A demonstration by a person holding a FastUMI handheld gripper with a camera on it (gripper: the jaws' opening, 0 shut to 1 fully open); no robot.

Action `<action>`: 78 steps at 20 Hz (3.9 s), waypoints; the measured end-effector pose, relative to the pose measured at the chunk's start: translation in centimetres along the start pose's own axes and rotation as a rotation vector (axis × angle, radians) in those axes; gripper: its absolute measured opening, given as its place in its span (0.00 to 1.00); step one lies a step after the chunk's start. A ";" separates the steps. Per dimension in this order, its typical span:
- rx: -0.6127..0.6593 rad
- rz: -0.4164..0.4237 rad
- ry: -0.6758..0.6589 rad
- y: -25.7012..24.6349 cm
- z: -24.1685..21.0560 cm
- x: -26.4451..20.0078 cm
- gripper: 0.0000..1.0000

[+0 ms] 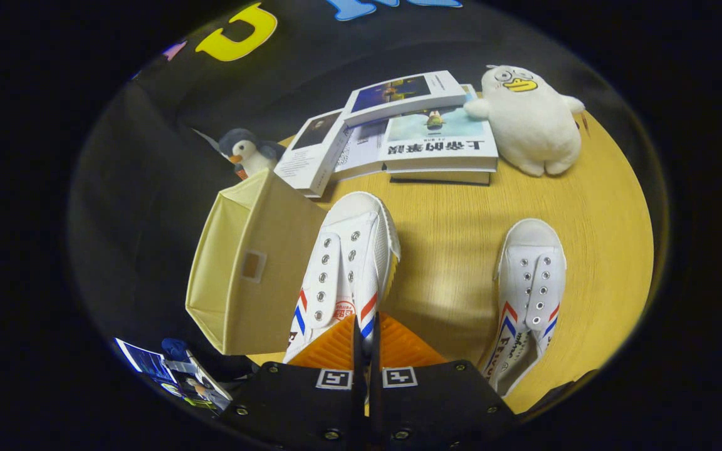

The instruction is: Open the storage box then place both shoes into the box .Put the left shoe in first, then the right shoe, with the right side of both shoes facing outward in a uniform manner.

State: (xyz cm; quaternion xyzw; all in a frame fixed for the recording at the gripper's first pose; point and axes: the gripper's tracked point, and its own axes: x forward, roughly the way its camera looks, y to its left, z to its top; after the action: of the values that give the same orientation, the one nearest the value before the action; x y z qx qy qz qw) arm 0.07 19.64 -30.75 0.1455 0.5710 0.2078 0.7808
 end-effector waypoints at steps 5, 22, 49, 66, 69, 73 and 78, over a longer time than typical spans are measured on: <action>-0.006 0.045 -0.014 4.0 2.5 -3.4 0.03; -0.152 0.161 0.047 17.9 5.2 0.4 0.03; -0.266 0.130 0.022 21.9 7.1 4.5 0.97; -0.103 0.119 -0.206 8.4 7.5 -6.2 0.98; -0.074 0.061 -0.229 4.6 6.9 -7.3 0.98; -0.031 -0.003 -0.261 -0.4 6.0 -8.3 0.98; 0.035 -0.061 -0.280 -5.7 4.5 -9.5 0.98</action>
State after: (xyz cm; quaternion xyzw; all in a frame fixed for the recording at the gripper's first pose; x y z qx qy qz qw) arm 2.75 10.08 -24.16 0.1694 0.4639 0.1518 0.8562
